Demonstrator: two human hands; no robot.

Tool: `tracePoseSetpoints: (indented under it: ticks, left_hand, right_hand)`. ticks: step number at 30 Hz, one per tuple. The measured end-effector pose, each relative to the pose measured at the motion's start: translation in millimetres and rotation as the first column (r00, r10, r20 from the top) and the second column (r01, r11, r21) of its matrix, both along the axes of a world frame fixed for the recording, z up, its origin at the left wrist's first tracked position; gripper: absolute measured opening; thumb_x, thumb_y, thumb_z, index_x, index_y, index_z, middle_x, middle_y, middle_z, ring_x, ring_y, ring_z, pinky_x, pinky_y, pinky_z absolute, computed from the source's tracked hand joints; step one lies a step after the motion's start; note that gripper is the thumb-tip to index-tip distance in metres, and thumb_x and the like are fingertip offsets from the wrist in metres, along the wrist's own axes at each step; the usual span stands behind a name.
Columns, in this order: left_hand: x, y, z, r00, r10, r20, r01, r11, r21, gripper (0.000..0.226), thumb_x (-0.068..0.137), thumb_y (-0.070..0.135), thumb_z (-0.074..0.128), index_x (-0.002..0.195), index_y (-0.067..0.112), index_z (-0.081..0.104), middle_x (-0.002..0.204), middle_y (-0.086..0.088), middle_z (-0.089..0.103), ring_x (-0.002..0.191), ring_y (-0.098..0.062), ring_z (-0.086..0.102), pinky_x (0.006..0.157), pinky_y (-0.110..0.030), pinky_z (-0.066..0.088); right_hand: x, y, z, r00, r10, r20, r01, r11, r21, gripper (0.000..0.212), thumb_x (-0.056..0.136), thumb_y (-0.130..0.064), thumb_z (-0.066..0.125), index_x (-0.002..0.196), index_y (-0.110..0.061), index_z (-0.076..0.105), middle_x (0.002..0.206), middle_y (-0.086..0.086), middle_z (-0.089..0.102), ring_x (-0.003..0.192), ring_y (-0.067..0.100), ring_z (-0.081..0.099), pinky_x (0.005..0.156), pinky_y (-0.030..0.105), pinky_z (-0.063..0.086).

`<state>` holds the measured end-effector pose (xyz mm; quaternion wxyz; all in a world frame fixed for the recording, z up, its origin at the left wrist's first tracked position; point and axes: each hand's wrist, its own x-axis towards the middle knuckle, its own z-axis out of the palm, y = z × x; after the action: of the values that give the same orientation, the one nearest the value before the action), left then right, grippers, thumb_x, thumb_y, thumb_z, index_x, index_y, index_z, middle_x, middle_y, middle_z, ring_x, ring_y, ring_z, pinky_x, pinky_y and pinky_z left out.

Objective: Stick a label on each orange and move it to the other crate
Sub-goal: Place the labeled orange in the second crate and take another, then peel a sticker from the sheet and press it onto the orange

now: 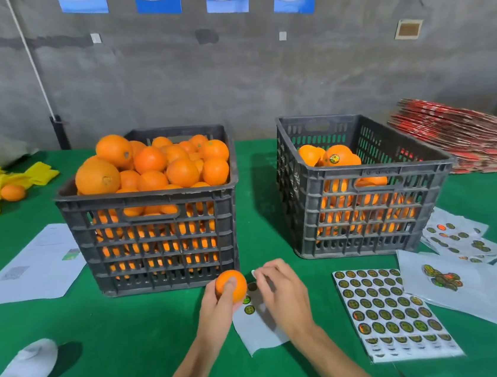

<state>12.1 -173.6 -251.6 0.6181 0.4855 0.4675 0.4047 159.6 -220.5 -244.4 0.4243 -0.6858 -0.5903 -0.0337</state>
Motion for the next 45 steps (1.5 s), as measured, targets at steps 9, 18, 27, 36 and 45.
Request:
tracePoseSetpoints:
  ticks: [9,18,27,36,45]
  left_hand:
    - [13.3,6.2,76.9,0.971,-0.150,0.186,0.139,0.988,0.069,0.040,0.099,0.044,0.064,0.125,0.014,0.068,0.116,-0.009,0.076,0.107,-0.023,0.074,0.097,-0.041,0.059]
    - [59.9,35.4,212.2,0.949,-0.234,-0.213,0.315,0.771,0.554,0.036,0.099,0.056,0.056,0.123,0.030,0.066,0.104,0.006,0.077,0.092,-0.008,0.075,0.084,-0.031,0.063]
    - [7.0,127.4,252.8,0.419,0.411,-0.809,0.443,0.686,0.578,0.042,0.095,0.033,0.066,0.133,0.014,0.064,0.132,-0.016,0.065,0.125,-0.038,0.057,0.095,-0.046,0.052]
    - [-18.3,160.1,245.5,0.341,0.334,-0.879,0.416,0.785,0.460,0.072,0.082,0.022,0.082,0.147,0.026,0.053,0.140,-0.012,0.060,0.129,-0.034,0.054,0.102,-0.039,0.049]
    - [-5.6,111.9,242.3,0.905,0.253,-0.342,0.106,0.644,0.757,0.070,0.078,0.042,0.088,0.141,0.029,0.061,0.135,0.004,0.065,0.116,-0.014,0.062,0.094,-0.028,0.051]
  right_hand:
    - [0.0,-4.2,48.1,0.971,0.144,0.192,-0.190,0.951,0.246,0.034,0.102,-0.020,0.061,0.132,-0.006,0.065,0.136,0.002,0.062,0.124,0.012,0.059,0.107,0.029,0.048]
    - [67.2,14.6,170.3,0.960,-0.126,0.252,0.023,0.927,0.374,0.067,0.092,-0.037,0.075,0.146,-0.007,0.049,0.149,0.008,0.054,0.125,0.023,0.061,0.095,0.035,0.055]
    - [158.1,39.8,217.8,0.920,-0.313,0.236,0.292,0.949,0.121,0.020,0.098,-0.026,0.063,0.114,-0.017,0.073,0.131,0.000,0.066,0.116,0.030,0.058,0.096,0.039,0.047]
    - [144.6,76.6,228.1,0.907,-0.391,0.156,0.414,0.897,-0.156,0.022,0.101,-0.003,0.048,0.094,0.002,0.068,0.115,0.014,0.067,0.107,0.038,0.063,0.075,0.042,0.056]
    - [104.0,54.5,195.6,0.915,-0.140,0.379,0.020,0.953,0.303,0.027,0.101,-0.011,0.058,0.122,-0.001,0.070,0.131,0.012,0.067,0.123,0.027,0.062,0.110,0.041,0.046]
